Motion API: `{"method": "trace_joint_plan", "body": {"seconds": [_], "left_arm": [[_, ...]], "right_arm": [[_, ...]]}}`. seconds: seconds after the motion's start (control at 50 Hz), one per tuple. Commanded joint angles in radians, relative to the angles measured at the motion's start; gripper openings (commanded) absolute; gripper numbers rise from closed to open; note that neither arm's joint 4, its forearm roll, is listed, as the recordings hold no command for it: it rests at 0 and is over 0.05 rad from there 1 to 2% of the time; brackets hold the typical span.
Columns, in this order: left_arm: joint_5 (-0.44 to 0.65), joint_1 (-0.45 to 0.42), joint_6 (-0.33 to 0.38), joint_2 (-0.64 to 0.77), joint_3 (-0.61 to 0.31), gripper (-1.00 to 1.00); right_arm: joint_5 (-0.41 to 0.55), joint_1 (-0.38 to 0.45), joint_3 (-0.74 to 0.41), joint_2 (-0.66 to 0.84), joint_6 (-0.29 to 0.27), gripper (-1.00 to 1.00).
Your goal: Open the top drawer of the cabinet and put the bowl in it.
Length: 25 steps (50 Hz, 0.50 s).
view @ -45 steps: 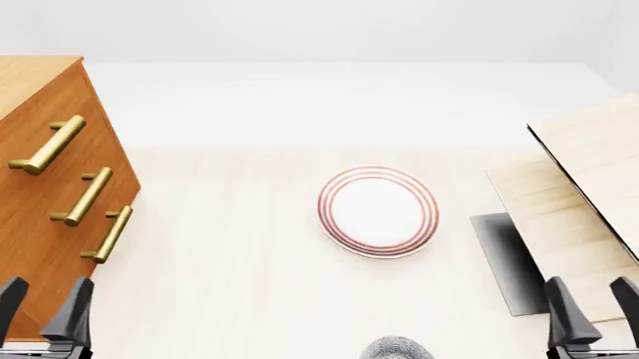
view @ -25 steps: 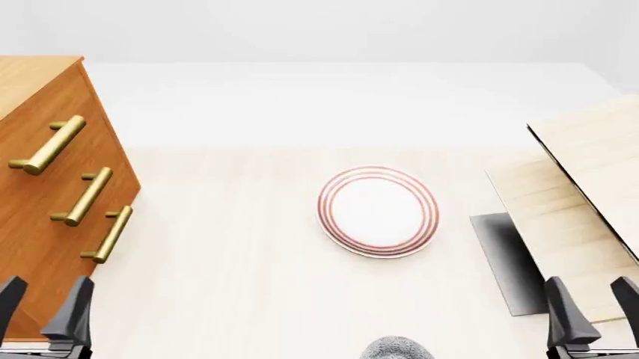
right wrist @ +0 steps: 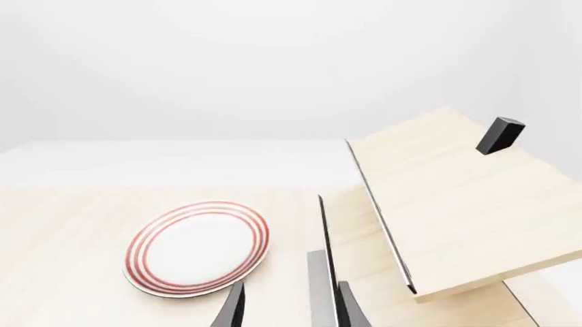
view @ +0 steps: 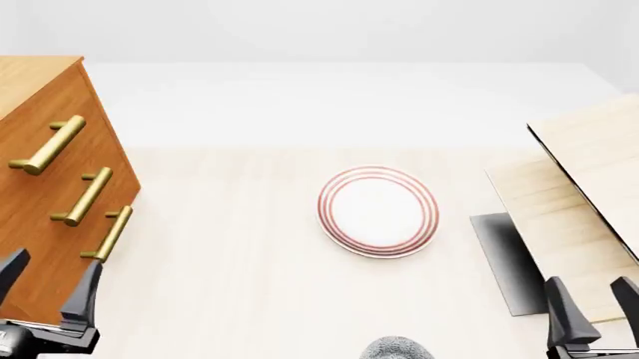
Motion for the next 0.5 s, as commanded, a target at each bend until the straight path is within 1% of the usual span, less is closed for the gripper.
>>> {"method": "trace_joint_plan", "body": {"seconds": [0.02,0.04,0.06,0.08,0.14,0.16,0.22,0.24,0.32,0.34,0.4,0.44,0.46,0.48,0.5], "left_arm": [[-0.033,-0.023,0.201,0.142,-0.078,1.0],[-0.028,-0.03,0.214,0.153,-0.095,1.0],[-0.02,-0.026,0.248,0.166,-0.106,1.0],[-0.02,-0.026,0.248,0.166,-0.106,1.0],[-0.01,-0.02,0.297,0.183,-0.127,1.0],[-0.013,-0.013,0.338,0.192,-0.126,1.0],[0.011,-0.007,0.389,0.199,-0.152,1.0],[0.008,0.004,0.414,0.199,-0.147,1.0],[-0.02,0.03,0.542,0.226,-0.13,1.0],[-0.016,0.026,0.55,0.229,-0.138,1.0],[-0.022,0.038,0.612,0.233,-0.142,1.0],[-0.002,0.026,0.612,0.235,-0.173,1.0],[-0.008,0.034,0.639,0.232,-0.167,1.0],[-0.03,0.047,0.686,0.246,-0.15,1.0],[-0.034,0.046,0.692,0.254,-0.153,1.0]], "right_arm": [[-0.001,0.0,0.0,0.0,-0.001,1.0],[-0.001,0.0,0.0,-0.001,-0.001,1.0],[-0.001,0.0,0.0,0.0,-0.001,1.0],[-0.001,0.0,0.0,0.0,-0.001,1.0],[-0.001,0.0,0.0,0.0,-0.001,1.0],[-0.001,0.0,0.0,0.0,-0.001,1.0],[-0.001,0.0,0.0,0.0,-0.001,1.0],[-0.001,0.0,0.0,0.0,-0.001,1.0],[-0.001,0.0,0.0,0.0,-0.001,1.0],[-0.001,0.0,0.0,0.0,0.0,1.0],[-0.001,0.0,0.0,0.0,-0.001,1.0],[-0.001,0.0,0.0,0.0,-0.001,1.0],[-0.001,0.0,0.0,0.0,-0.001,1.0],[-0.001,0.0,0.0,0.0,0.0,1.0],[-0.001,0.0,0.0,0.0,-0.001,1.0]]}}
